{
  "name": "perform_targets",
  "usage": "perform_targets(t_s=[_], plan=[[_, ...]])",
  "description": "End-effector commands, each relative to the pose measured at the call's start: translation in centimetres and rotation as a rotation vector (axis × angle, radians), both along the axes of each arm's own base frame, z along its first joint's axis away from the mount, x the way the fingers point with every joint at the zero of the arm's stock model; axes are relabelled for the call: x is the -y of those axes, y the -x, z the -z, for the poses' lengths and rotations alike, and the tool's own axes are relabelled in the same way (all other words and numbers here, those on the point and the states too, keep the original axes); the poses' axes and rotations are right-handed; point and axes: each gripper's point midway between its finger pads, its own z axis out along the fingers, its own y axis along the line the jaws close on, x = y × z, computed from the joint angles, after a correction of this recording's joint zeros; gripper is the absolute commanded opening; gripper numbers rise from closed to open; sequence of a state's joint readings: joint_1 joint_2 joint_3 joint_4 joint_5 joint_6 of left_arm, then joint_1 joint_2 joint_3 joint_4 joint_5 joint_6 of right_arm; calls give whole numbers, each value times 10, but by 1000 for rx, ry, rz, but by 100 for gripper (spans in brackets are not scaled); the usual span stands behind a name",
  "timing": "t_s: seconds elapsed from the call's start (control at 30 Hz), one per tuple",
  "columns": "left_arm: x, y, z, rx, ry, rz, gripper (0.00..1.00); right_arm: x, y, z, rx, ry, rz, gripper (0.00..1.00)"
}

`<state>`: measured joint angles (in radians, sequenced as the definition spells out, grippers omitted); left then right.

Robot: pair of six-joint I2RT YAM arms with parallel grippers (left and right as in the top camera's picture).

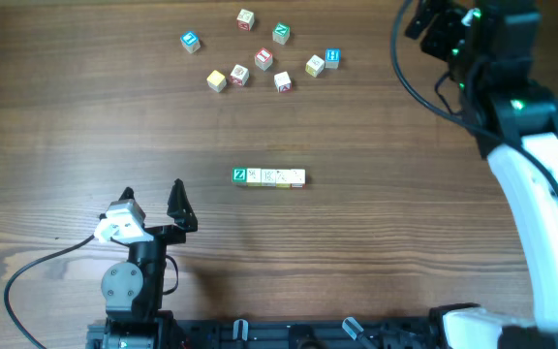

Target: Form a horizontal line

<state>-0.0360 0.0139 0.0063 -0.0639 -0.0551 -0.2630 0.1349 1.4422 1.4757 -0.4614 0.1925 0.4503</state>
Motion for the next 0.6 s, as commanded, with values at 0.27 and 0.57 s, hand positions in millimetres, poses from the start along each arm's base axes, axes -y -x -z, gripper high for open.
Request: perform_targets(t_s=[0.27, 0.57], plan=[[-3, 0, 0, 2, -24, -11, 100, 3, 7, 33, -132, 30, 11, 100], [-3, 0, 0, 2, -24, -11, 100, 3, 10, 64, -185, 38, 10, 100]])
